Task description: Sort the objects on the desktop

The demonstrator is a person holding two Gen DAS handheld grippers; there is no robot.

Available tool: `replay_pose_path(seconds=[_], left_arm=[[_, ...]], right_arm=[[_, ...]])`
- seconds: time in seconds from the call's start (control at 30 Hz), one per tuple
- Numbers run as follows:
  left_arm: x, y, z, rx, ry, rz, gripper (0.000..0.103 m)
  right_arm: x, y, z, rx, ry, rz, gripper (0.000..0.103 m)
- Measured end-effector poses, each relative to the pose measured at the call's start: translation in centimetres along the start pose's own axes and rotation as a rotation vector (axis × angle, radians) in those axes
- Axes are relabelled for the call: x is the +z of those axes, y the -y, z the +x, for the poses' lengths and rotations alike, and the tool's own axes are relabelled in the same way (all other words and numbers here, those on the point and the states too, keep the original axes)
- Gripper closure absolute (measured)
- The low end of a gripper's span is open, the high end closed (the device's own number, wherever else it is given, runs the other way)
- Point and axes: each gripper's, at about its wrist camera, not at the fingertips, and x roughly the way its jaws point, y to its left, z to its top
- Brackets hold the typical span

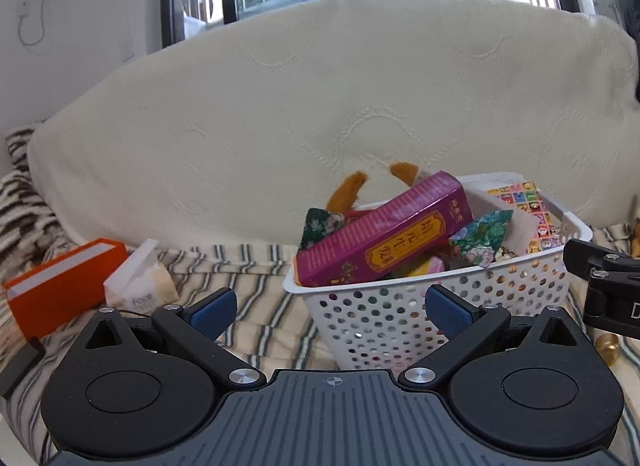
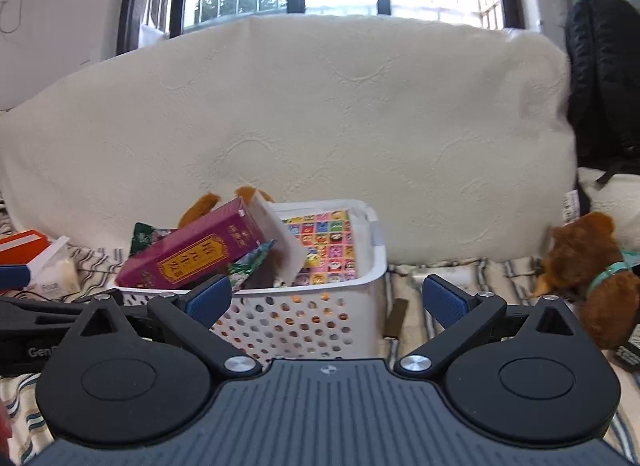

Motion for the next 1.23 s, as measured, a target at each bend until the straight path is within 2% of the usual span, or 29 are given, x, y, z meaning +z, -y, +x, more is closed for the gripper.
replay_pose_path(seconds=[0.47,0.93,1.23], left_arm=[[0.4,-1.3,-1.1,-0.074,-0.002,-0.103,0.0],[0.2,-0.8,-1.2,-0.065,-0.01,-0.127,0.0],[0.2,-0.7,-1.1,-0.041,0.003,-0.093,0.0]], right_arm=[[0.5,-0.8,-1.4,-0.003,0.039,-0.047,0.001],[0.5,-0.9,-1.3,0.0,0.036,-0.035,0.001],[0.4,-1.2,-1.5,0.003,0.034,-0.045,0.001]])
